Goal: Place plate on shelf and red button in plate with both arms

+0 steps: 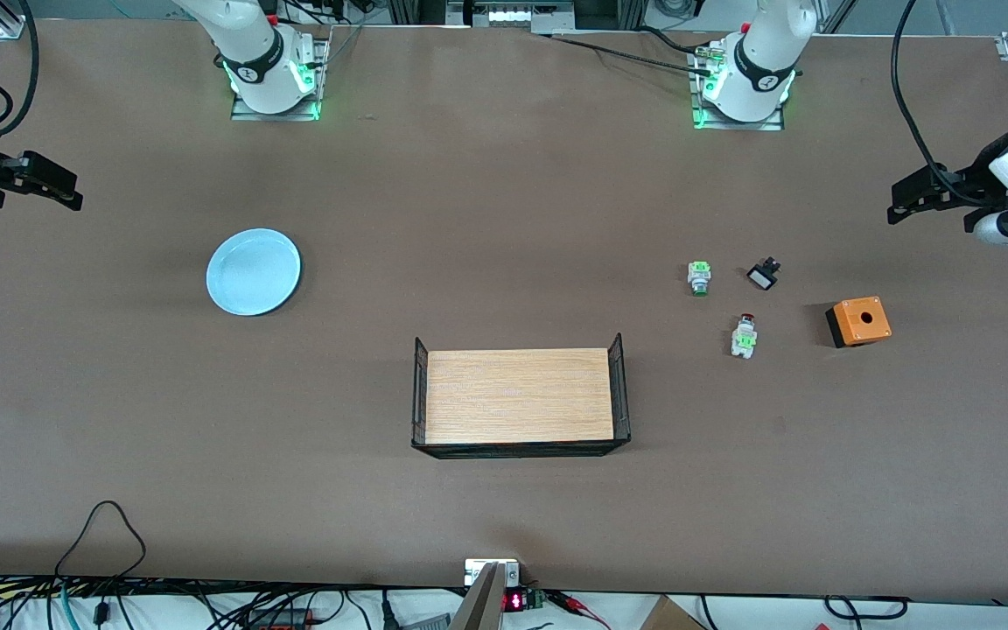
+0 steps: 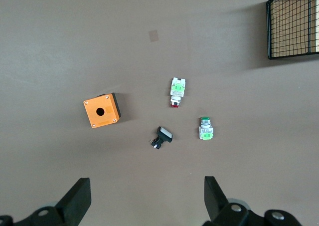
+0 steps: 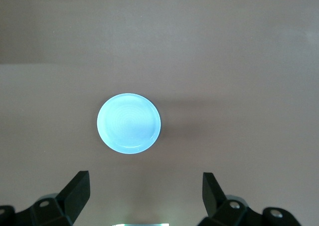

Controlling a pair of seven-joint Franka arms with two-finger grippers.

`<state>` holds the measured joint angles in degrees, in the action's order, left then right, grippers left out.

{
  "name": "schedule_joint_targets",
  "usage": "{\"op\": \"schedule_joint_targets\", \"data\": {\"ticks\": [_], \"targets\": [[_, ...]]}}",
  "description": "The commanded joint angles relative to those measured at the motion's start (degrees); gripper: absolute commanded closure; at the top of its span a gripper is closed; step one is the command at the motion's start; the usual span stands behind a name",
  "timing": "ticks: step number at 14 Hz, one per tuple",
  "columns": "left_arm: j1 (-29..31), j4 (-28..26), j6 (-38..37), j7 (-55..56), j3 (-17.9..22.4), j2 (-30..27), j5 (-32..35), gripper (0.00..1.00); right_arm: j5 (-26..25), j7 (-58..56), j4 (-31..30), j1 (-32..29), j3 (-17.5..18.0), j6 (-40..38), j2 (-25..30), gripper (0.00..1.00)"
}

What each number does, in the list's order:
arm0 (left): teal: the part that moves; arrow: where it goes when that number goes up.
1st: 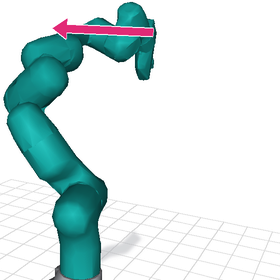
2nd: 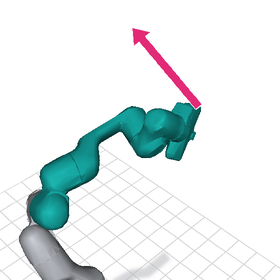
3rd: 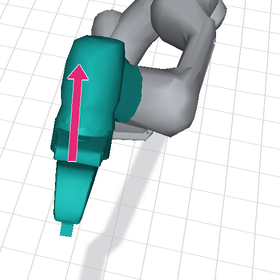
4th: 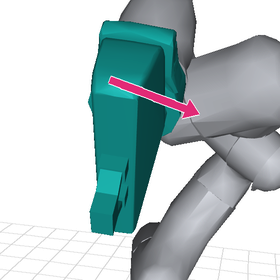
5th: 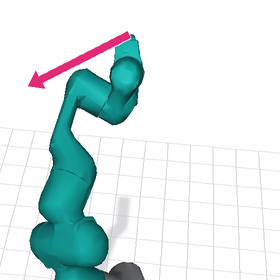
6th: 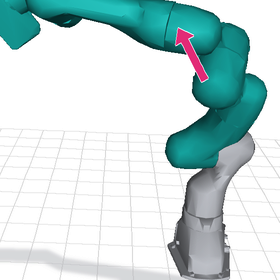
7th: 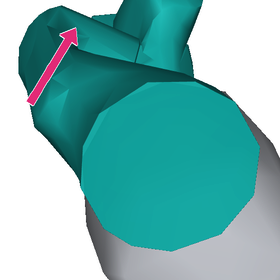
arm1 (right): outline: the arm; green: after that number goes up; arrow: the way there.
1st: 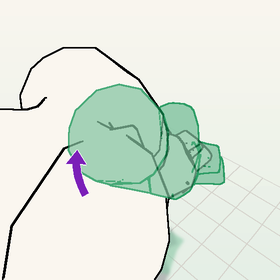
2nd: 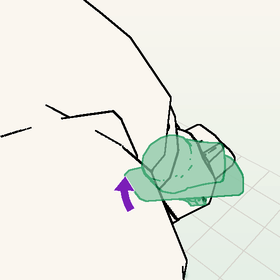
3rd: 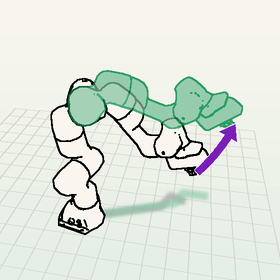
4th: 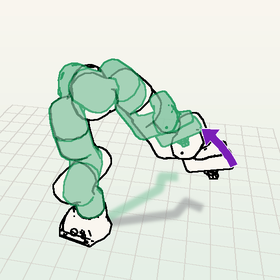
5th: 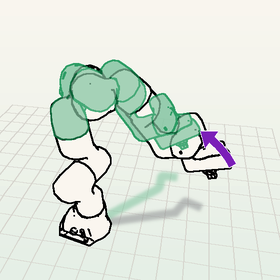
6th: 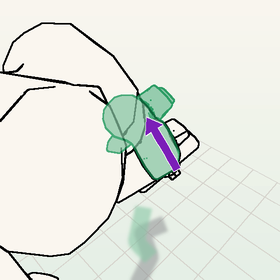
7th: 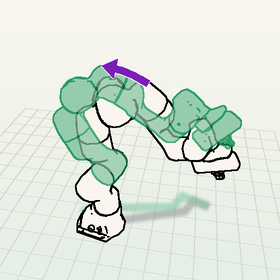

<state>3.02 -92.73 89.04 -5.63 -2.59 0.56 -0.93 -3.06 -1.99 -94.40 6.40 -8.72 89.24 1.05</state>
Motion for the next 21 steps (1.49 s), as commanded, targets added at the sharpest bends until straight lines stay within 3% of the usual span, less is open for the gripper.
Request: {"op": "schedule_joint_targets", "data": {"ticks": [1, 8, 11, 21], "targets": [[0.3, 1.9, -1.0, -1.0, 0.0, 0.9, -1.0, 0.00, 0.2, -0.6, 0.5, 0.4, 0.0, -0.8, 0.4, 0.00], [0.3, 1.9, -1.0, -1.0, 0.0, 0.9, -1.0, 0.00, -0.3, -0.9, 1.8, 0.6, -0.2, -0.1, -2.5, 0.00], [0.3, 1.9, -1.0, -1.0, 0.0, 0.9, -1.0, 0.00, -3.1, -1.4, 1.9, 3.3, -0.2, 1.5, -7.8, 0.00], [0.2, 1.9, -1.0, -0.4, -0.1, 0.9, -1.0, 0.00, -2.5, 0.5, 1.6, 5.5, -0.2, 12.2, -19.1, 0.00]]}}
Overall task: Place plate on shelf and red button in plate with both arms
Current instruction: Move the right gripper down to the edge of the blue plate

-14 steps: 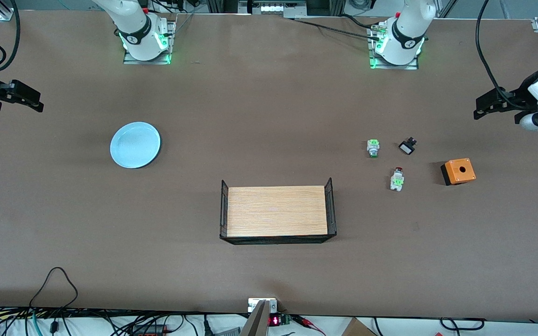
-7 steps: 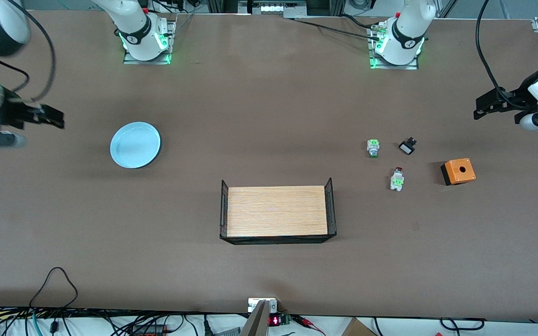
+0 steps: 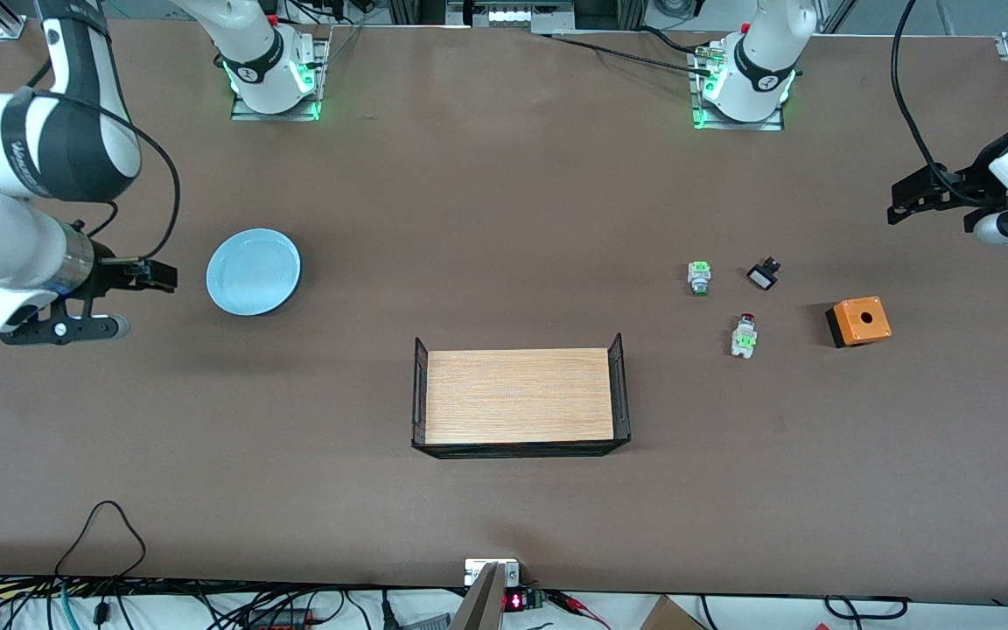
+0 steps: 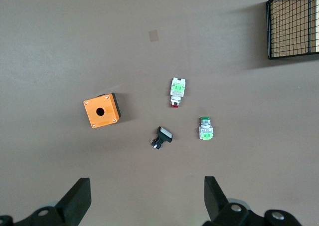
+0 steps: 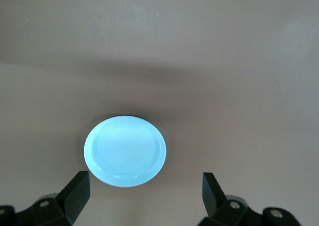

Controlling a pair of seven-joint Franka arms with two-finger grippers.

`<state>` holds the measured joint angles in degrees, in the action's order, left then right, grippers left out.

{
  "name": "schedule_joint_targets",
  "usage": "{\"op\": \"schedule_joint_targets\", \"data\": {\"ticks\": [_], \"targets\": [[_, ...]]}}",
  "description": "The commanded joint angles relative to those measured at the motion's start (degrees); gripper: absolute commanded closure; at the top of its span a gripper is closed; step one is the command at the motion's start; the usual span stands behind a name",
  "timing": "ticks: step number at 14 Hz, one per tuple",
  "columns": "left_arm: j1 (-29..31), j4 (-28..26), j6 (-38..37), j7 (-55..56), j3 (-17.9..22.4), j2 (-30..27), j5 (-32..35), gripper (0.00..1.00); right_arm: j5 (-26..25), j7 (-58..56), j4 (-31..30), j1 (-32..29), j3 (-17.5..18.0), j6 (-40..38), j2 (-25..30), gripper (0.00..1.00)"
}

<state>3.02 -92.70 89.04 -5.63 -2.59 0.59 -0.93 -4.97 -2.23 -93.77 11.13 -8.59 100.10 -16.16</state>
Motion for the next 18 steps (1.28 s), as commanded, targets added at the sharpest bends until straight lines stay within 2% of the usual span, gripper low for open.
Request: {"op": "schedule_joint_targets", "data": {"ticks": [1, 3, 7, 11, 14, 18], "targets": [[0.2, 1.8, -1.0, -0.5, -0.1, 0.9, -1.0, 0.00, -0.6, 0.7, 0.7, 0.7, -0.3, 2.5, -3.2, 0.00], [0.2, 1.8, -1.0, -0.5, -0.1, 0.9, -1.0, 0.00, -0.2, 0.7, -2.8, 0.8, -0.4, 7.4, -3.9, 0.00], [0.2, 1.8, -1.0, -0.4, -0.1, 0.9, -1.0, 0.00, -0.1, 0.8, -15.1, -1.8, -0.3, 20.0, -2.1, 0.00], [0.2, 1.8, -1.0, -0.4, -0.2, 0.9, -1.0, 0.00, 5.8, 0.7, -24.6, -5.9, -0.3, 25.9, -0.2, 0.00], [0.2, 1.8, -1.0, -0.4, -0.2, 0.9, -1.0, 0.00, 6.0, 0.8, -28.7, -6.0, -0.2, 27.7, 0.2, 0.00], [0.2, 1.8, -1.0, -0.4, -0.2, 0.9, -1.0, 0.00, 6.0, 0.7, -36.4, -6.6, -0.2, 36.1, 0.3, 0.00]]}}
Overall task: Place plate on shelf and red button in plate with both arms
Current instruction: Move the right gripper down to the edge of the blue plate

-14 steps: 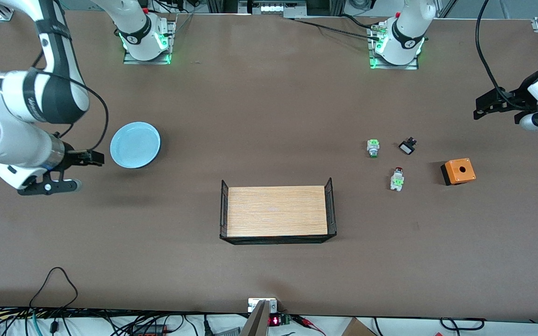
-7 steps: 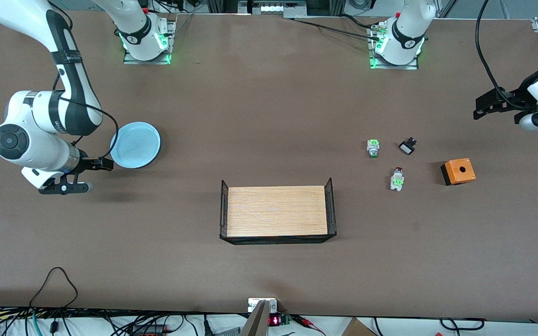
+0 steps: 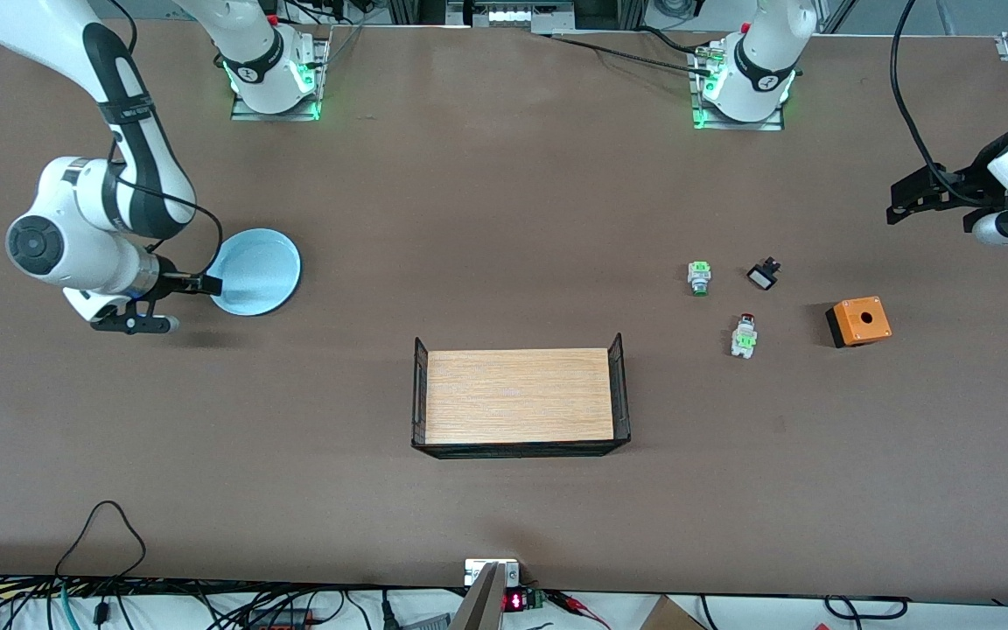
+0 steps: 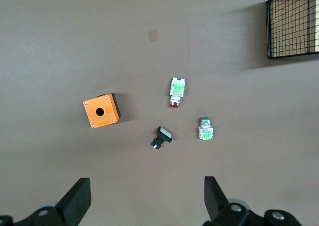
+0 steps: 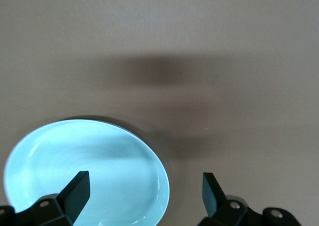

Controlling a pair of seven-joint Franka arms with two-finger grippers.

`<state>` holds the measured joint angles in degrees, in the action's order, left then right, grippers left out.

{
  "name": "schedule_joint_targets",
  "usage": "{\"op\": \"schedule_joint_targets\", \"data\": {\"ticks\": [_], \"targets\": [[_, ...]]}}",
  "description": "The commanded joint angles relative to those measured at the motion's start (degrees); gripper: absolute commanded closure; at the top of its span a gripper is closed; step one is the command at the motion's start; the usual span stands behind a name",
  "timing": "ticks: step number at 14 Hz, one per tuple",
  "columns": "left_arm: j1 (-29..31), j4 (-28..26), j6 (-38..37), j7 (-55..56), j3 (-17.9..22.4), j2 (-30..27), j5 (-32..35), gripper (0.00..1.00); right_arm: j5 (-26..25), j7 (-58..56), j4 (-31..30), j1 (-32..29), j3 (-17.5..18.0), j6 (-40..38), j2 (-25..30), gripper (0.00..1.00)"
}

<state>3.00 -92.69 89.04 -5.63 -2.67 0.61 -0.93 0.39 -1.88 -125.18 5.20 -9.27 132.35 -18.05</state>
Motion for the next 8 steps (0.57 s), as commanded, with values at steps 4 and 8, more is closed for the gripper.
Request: {"op": "schedule_joint_targets", "data": {"ticks": [4, 8], "targets": [[0.3, 1.8, -1.0, -0.4, -0.1, 0.9, -1.0, 0.00, 0.7, 0.3, -6.5, -0.8, 0.6, 4.5, 2.0, 0.00], [0.3, 1.8, -1.0, -0.4, -0.1, 0.9, -1.0, 0.00, 1.0, 0.3, -7.4, -1.8, 0.7, 5.2, 1.3, 0.00]]}}
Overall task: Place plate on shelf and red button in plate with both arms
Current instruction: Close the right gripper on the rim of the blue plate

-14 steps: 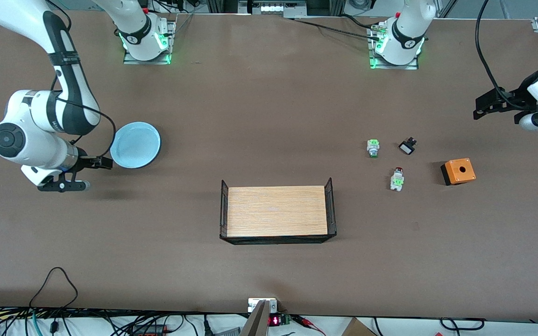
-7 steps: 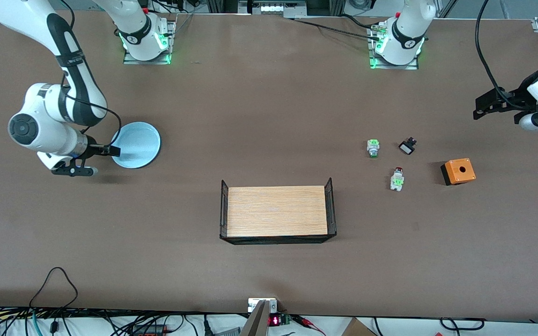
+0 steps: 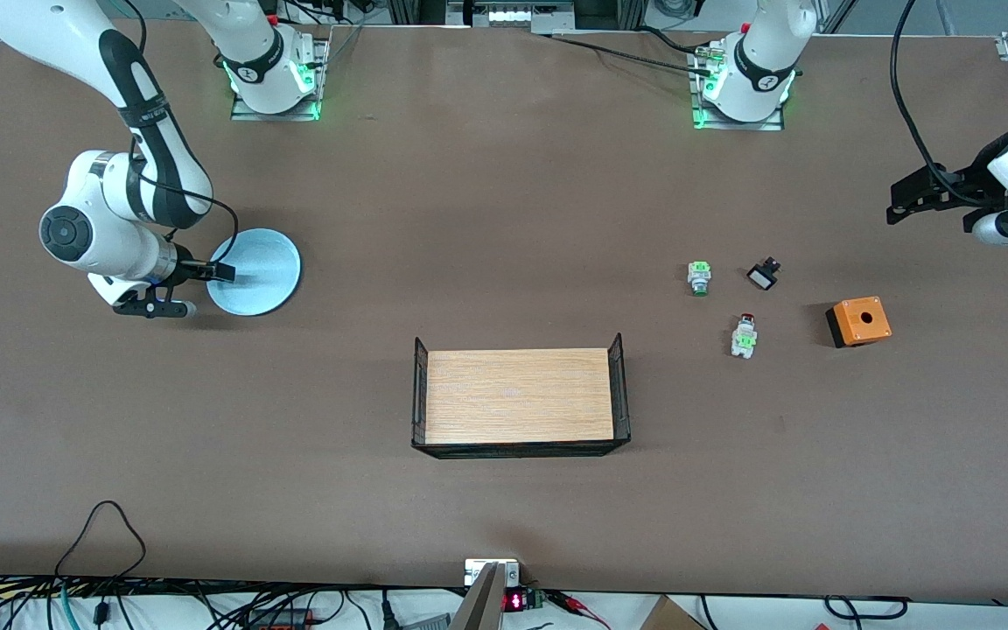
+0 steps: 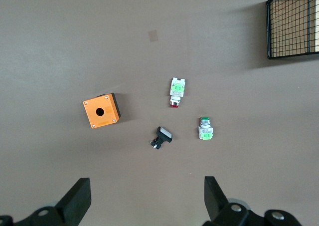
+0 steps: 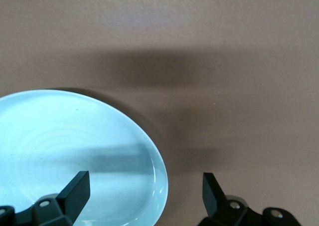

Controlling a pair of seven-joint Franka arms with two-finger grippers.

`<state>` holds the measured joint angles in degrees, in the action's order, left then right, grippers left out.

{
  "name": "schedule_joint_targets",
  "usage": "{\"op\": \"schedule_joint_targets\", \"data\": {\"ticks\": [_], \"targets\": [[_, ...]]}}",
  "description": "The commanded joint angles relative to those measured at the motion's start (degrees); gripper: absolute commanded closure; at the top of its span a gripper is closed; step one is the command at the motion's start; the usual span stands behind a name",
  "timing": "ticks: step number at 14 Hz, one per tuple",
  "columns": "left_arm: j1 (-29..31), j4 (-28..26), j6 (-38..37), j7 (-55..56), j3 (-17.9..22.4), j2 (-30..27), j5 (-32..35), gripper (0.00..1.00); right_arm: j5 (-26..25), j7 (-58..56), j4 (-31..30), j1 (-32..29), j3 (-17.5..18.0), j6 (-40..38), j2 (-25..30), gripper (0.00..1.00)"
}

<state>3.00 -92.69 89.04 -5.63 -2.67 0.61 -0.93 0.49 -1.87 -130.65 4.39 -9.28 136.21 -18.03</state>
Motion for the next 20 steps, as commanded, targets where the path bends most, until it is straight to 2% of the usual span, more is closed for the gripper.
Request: {"op": "schedule_joint_targets", "data": {"ticks": [1, 7, 10, 11, 14, 15, 17, 20], "targets": [[0.3, 1.8, -1.0, -0.4, -0.1, 0.9, -1.0, 0.00, 1.0, 0.3, -2.2, -1.0, 0.7, 1.4, 1.3, 0.00], [0.3, 1.8, -1.0, -0.4, -0.1, 0.9, -1.0, 0.00, 1.1, 0.4, -3.0, -1.1, 0.8, 1.9, 0.7, 0.03], [0.3, 1.8, -1.0, -0.4, -0.1, 0.9, -1.0, 0.00, 3.3, 0.1, -3.1, -1.2, 1.1, 2.0, 0.0, 0.04], [0.3, 1.8, -1.0, -0.4, -0.1, 0.9, -1.0, 0.00, 3.3, 0.1, -3.1, -1.2, 1.3, 2.0, 0.0, 0.07], [0.3, 1.8, -1.0, -0.4, -0.1, 0.9, -1.0, 0.00, 3.3, -0.2, -3.1, -1.5, 1.5, 1.9, -0.4, 0.32], [0.3, 1.8, -1.0, -0.4, -0.1, 0.9, -1.0, 0.00, 3.3, -0.5, -3.1, -1.8, 1.5, 1.8, -0.8, 0.44], [0.3, 1.8, -1.0, -0.4, -0.1, 0.9, -1.0, 0.00, 3.3, -1.4, -3.0, -1.9, 1.5, 1.8, -0.8, 0.54], [0.3, 1.8, -1.0, -0.5, -0.1, 0.9, -1.0, 0.00, 3.3, -3.4, -3.0, -2.0, 1.5, 1.5, -0.8, 0.77]]}}
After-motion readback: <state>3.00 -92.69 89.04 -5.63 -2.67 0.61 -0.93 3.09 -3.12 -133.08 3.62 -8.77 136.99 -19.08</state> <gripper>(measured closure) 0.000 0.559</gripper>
